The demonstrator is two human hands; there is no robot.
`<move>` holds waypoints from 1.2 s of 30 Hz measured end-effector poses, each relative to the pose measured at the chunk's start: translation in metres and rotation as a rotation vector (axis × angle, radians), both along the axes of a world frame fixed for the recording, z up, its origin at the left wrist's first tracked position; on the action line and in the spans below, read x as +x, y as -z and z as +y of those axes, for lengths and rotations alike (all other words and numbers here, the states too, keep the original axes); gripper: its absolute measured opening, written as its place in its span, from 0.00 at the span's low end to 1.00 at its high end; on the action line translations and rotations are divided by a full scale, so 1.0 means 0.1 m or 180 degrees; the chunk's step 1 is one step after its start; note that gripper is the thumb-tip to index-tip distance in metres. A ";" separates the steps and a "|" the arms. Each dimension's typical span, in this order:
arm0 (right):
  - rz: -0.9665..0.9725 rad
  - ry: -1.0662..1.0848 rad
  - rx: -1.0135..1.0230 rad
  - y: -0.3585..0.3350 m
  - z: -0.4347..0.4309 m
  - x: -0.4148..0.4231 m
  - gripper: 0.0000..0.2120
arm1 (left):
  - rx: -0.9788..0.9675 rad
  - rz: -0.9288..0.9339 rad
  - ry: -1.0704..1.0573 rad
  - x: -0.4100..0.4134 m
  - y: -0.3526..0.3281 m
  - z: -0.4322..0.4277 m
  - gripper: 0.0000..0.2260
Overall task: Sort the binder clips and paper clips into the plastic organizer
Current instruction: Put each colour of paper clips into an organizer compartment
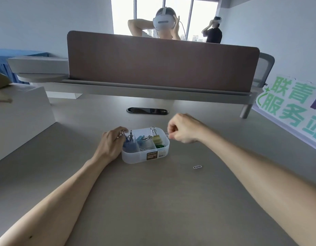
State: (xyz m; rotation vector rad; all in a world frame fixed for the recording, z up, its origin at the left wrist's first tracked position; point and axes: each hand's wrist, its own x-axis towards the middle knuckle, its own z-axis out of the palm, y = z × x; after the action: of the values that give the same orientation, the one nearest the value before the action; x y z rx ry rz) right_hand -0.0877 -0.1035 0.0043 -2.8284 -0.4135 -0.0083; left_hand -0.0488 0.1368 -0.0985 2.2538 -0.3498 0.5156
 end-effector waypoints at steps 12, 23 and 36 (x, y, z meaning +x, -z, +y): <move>-0.0051 -0.0693 -0.0380 0.22 0.73 0.22 0.12 | -0.0030 0.0037 -0.0023 -0.01 -0.02 0.01 0.17; -0.0150 -0.0401 0.0607 0.12 -0.19 -0.04 0.04 | -0.0005 -0.0031 -0.0033 -0.02 -0.03 0.00 0.19; 0.0422 -0.0181 0.0015 0.46 -0.67 -0.34 0.04 | -0.0006 -0.0032 -0.0041 -0.05 -0.02 -0.04 0.17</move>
State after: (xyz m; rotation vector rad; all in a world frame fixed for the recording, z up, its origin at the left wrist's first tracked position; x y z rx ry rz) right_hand -0.1213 -0.1709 -0.0422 -2.7910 -0.4627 0.1882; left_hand -0.0540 0.1328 -0.0963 2.2536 -0.3401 0.5339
